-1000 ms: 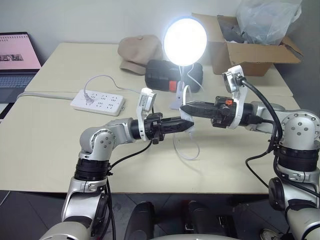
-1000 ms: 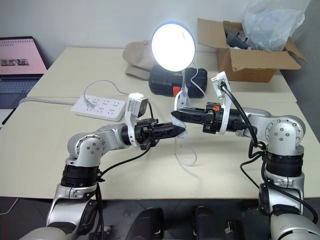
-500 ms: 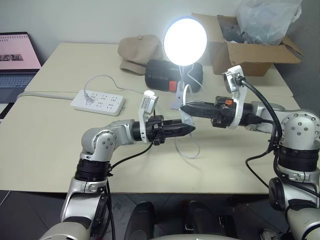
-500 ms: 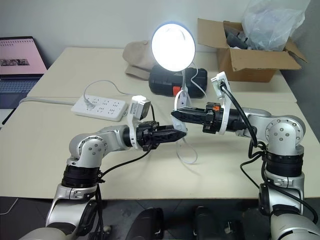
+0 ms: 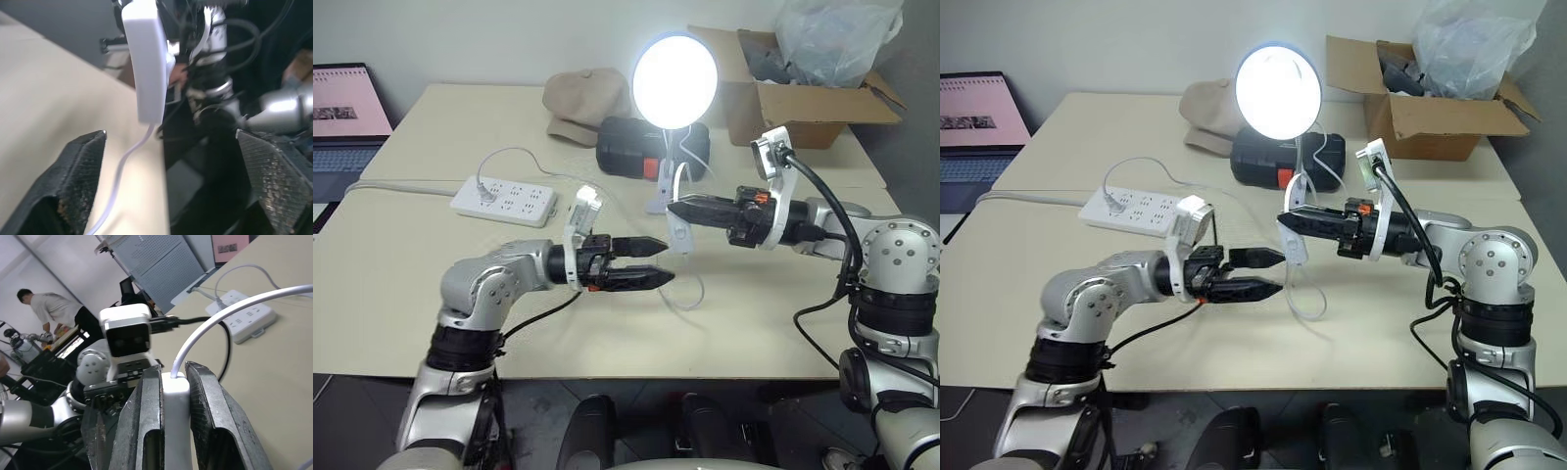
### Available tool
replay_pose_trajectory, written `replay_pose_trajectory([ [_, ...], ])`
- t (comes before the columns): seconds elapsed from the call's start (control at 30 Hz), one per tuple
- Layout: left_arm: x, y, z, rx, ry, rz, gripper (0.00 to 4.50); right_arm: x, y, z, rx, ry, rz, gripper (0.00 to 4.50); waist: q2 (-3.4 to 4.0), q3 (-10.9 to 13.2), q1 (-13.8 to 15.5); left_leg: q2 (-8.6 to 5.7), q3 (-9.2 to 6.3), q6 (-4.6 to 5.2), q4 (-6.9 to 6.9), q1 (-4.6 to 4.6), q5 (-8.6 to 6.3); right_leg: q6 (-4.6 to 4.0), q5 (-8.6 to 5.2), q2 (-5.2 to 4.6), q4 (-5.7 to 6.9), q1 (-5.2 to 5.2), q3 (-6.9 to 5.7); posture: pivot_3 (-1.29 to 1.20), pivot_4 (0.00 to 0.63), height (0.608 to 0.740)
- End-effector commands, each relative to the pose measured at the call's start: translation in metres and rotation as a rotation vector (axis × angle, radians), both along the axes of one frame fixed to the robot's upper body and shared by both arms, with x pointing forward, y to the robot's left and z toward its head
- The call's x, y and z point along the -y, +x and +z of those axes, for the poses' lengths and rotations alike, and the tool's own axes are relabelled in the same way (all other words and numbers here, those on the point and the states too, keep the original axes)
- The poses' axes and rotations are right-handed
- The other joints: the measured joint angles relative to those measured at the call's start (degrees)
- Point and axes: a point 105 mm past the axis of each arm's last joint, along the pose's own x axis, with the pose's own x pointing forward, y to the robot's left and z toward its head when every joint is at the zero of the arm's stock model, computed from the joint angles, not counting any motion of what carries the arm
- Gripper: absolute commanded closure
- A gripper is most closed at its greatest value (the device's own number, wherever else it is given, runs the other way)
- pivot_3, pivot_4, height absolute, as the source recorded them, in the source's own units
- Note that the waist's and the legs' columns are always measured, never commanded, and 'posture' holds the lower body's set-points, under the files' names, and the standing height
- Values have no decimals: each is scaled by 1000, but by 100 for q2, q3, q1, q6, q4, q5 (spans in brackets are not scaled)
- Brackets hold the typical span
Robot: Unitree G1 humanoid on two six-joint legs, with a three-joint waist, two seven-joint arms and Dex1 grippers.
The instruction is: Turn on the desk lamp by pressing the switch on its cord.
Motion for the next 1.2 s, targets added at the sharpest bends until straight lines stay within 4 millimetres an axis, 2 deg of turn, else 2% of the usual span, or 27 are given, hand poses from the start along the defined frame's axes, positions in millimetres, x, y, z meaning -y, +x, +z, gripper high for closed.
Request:
replay_pose_trajectory([
  [0.03,-11,5,7,245,124,95,0,7,17,-6,18,-53,-115,4151,0,0,8,-1,0,0,1,0,0,0,0,-1,0,0,0,0,150,740],
  [0.1,-22,8,1,362,244,147,0,9,27,-19,3,-113,-177,4151,0,0,-5,0,2,0,1,0,0,1,1,-1,0,0,2,0,150,740],
  [0.3,-40,9,-13,500,412,204,0,14,56,-52,-65,-248,-339,4151,1,0,9,1,9,0,-5,0,0,-1,0,-2,-3,-6,6,0,150,740],
  [0.47,-34,6,-17,482,371,219,0,17,78,-76,-121,-346,-448,4152,1,0,10,1,10,0,-3,-1,0,0,0,-4,-2,-6,5,0,150,740],
  [0.67,-25,5,-19,481,340,216,0,23,92,-89,-133,-395,-528,4152,1,0,20,-1,11,0,-3,-3,0,1,0,-4,-2,-6,5,0,150,740],
  [0.73,-24,4,-20,474,338,215,0,23,94,-90,-136,-393,-539,3445,1,0,14,0,11,0,-3,-3,0,1,0,-4,-3,-6,5,0,150,740],
  [0.77,-24,4,-21,472,338,214,0,23,95,-90,-133,-391,-545,3354,1,0,14,1,10,0,-3,-3,0,0,0,-4,-2,-6,5,0,150,740],
  [0.87,-25,3,-21,461,334,219,0,21,97,-84,-112,-356,-549,2673,1,0,12,2,8,0,-3,-2,0,0,0,-2,1,-6,4,0,150,740],
  [1.0,-30,5,-18,445,324,237,0,19,96,-71,-68,-300,-531,1611,1,0,12,2,9,0,-3,-2,0,0,0,-3,0,-6,4,0,150,740],
  [1.03,-31,5,-17,438,321,238,0,19,95,-67,-56,-290,-524,1467,1,0,12,1,9,0,-3,-3,0,0,0,-3,0,-6,4,0,150,740],
  [1.13,-36,9,-11,427,309,262,0,24,88,-50,-20,-244,-495,755,1,1,12,2,9,0,-3,-2,0,0,0,-2,0,-7,4,0,150,740],
  [1.2,-38,11,-10,417,298,271,0,27,85,-46,-7,-232,-482,302,1,1,18,2,8,0,-3,-3,0,0,0,-2,1,-6,2,0,150,740],
])
